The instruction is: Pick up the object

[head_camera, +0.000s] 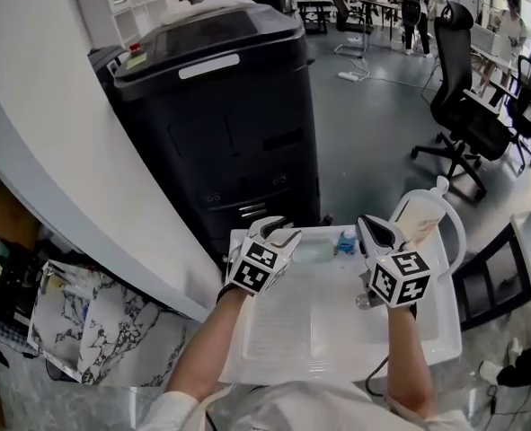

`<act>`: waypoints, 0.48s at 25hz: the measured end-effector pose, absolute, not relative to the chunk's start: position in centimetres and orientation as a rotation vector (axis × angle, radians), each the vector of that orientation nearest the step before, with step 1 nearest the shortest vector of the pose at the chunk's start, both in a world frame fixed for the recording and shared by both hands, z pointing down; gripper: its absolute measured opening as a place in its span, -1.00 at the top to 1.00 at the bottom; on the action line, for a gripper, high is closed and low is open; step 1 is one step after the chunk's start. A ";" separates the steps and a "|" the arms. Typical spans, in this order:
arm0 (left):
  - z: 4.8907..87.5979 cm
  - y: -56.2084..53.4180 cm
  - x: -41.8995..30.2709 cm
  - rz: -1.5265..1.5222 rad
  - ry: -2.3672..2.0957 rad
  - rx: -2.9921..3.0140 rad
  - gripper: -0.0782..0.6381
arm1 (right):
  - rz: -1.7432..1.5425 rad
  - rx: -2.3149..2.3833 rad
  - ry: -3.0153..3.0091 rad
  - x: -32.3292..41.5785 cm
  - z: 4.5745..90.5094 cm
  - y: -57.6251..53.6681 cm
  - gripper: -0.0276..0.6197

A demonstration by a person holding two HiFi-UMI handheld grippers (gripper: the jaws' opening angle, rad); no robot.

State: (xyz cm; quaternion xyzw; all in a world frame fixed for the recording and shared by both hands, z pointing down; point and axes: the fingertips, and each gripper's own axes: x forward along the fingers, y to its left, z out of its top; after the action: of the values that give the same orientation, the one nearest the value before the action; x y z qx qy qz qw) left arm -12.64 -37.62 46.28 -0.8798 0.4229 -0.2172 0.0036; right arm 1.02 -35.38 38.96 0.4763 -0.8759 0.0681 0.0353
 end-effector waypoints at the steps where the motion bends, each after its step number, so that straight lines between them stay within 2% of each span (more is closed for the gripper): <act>1: 46.6 -37.8 -12.3 -0.704 1.286 -2.761 0.25 | 0.212 1.465 -2.689 1.1 39.0 -35.5 0.91; 12: 51.1 -38.3 -7.9 -1.005 0.815 -2.745 0.23 | 0.220 1.475 -2.655 2.4 39.9 -36.0 0.91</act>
State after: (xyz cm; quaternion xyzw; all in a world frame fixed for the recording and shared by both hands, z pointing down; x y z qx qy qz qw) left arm -7.90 -38.32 51.07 -0.9032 0.2683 -0.3306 0.0535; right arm 2.37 -35.96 39.88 0.4838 -0.8708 0.0722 0.0483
